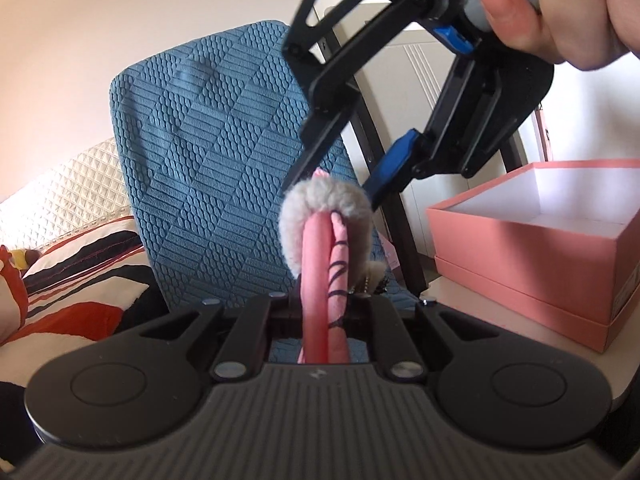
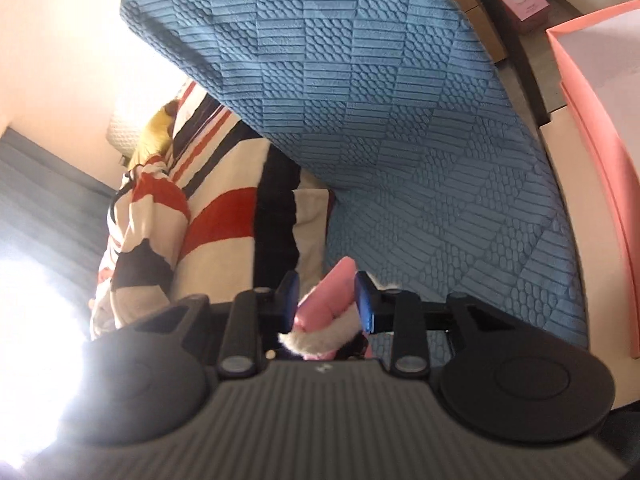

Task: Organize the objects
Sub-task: 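Slide the fluffy loop along the pink band with the right gripper while the left gripper holds it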

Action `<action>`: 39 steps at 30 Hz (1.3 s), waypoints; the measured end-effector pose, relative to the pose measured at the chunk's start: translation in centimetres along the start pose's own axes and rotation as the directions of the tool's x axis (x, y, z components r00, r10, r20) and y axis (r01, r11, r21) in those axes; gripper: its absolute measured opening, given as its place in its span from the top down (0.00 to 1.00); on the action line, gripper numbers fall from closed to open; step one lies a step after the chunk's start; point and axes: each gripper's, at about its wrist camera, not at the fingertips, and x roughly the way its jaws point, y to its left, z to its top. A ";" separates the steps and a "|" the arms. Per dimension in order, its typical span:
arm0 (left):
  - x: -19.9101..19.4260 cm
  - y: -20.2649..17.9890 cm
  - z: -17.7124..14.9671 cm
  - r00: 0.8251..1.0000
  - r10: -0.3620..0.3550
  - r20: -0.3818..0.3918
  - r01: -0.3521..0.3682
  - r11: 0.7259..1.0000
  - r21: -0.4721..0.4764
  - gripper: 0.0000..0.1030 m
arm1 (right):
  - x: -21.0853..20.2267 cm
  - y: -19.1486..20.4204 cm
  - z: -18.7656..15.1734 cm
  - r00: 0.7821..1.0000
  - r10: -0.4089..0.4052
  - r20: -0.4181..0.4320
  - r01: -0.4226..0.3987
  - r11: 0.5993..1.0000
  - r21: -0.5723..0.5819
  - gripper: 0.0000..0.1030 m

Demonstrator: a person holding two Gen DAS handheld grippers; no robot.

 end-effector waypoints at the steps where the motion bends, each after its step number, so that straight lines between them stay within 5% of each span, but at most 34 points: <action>1: 0.1 0.1 0.0 1.000 0.001 -0.001 -0.001 1.000 0.002 0.89 | 0.2 0.0 -0.1 1.000 0.001 -0.005 -0.001 1.000 0.001 0.68; 7: 0.6 0.0 -0.5 0.999 -0.001 -0.037 0.001 1.000 0.003 0.88 | 1.6 0.0 -1.0 0.999 -0.049 -0.024 0.050 0.998 0.032 0.76; 14: 1.7 0.5 -0.8 0.994 -0.026 -0.109 0.020 0.998 -0.059 0.68 | 2.1 -1.0 -0.4 0.998 -0.063 -0.020 0.065 0.993 0.095 0.84; 21: 2.6 0.3 -1.2 0.983 -0.054 -0.174 0.041 0.996 -0.078 0.64 | 2.0 -1.6 0.7 0.996 -0.085 -0.005 0.085 0.990 0.109 0.84; 25: 3.0 0.3 -1.5 0.979 -0.058 -0.194 0.044 0.996 -0.077 0.66 | 1.9 -1.7 1.3 0.996 -0.092 0.007 0.090 0.990 0.110 0.84; 31: 3.0 1.1 -1.4 0.981 -0.048 -0.188 0.026 0.993 -0.119 0.85 | 2.3 -1.4 1.2 0.995 -0.092 0.039 0.087 0.990 0.108 0.83; 39: 2.8 2.2 -1.5 0.978 -0.057 -0.201 0.020 0.983 -0.181 0.89 | 4.0 -0.5 -0.9 0.995 -0.081 0.052 0.076 0.993 0.091 0.79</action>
